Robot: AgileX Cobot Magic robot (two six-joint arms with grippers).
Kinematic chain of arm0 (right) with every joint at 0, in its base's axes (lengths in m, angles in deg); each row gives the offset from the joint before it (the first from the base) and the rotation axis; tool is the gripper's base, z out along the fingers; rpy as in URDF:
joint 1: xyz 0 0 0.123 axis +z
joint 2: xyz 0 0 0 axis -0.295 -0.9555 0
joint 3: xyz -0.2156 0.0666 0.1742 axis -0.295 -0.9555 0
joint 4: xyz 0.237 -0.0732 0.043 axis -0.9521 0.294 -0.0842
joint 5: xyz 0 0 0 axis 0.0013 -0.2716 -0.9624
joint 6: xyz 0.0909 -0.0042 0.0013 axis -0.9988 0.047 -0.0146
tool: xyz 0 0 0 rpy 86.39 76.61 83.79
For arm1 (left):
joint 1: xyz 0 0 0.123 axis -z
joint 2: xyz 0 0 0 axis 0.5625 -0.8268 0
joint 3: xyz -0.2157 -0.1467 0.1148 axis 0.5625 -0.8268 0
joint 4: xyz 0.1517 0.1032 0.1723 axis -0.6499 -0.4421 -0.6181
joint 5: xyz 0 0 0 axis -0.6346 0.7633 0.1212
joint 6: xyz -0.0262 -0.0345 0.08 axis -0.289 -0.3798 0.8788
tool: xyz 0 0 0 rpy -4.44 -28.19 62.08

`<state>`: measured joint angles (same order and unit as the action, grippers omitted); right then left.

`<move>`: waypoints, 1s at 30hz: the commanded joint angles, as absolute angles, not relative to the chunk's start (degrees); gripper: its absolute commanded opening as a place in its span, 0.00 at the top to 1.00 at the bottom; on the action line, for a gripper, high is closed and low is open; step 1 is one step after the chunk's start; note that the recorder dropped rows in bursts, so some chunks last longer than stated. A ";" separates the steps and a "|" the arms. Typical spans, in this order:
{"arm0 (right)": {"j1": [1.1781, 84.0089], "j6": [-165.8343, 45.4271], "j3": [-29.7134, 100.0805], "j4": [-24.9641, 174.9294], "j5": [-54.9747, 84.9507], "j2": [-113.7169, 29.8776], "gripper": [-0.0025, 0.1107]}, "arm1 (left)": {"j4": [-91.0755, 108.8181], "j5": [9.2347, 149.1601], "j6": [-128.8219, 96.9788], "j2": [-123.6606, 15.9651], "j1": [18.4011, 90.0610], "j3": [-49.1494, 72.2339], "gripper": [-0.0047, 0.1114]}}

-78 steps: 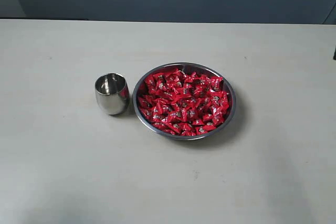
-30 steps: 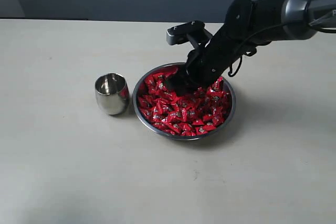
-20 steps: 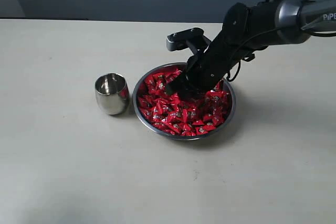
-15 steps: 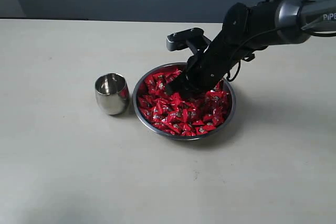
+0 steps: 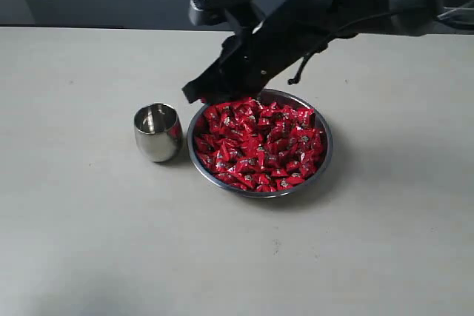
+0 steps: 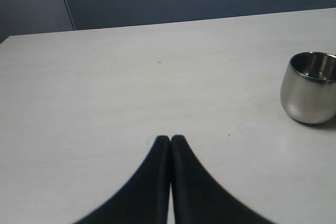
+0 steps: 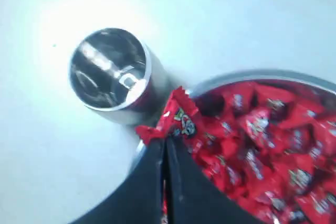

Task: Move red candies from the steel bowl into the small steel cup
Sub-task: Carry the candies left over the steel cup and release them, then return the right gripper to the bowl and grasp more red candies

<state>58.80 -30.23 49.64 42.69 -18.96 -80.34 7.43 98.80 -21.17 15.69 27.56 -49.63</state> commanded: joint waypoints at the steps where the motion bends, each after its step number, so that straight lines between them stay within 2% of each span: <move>1: 63.53 -29.26 57.90 42.23 -19.31 -86.97 0.98 | 7.32 98.49 -21.26 15.97 28.03 -49.15 0.96; 6: 64.56 -29.41 66.87 42.56 -23.23 -95.00 0.97 | 7.32 98.49 -21.26 15.97 28.03 -49.15 0.96; 8: 64.56 -29.41 67.80 42.56 -23.21 -95.96 0.87 | 7.32 98.49 -21.26 15.97 28.03 -49.15 0.96; 10: 64.56 -29.41 68.32 42.79 -23.70 -95.85 0.67 | 7.32 98.49 -21.26 15.97 28.03 -49.15 0.96; 11: 64.56 -29.58 68.75 42.91 -24.16 -95.71 0.65 | 7.32 98.49 -21.26 15.97 28.03 -49.15 0.96; 23: 64.56 -33.38 68.86 47.65 -25.13 -86.86 0.64 | 7.32 98.49 -21.26 15.97 28.03 -49.15 0.96; 30: 64.56 -51.73 67.98 70.28 -32.05 -83.23 0.64 | 7.32 98.49 -21.26 15.97 28.03 -49.15 0.96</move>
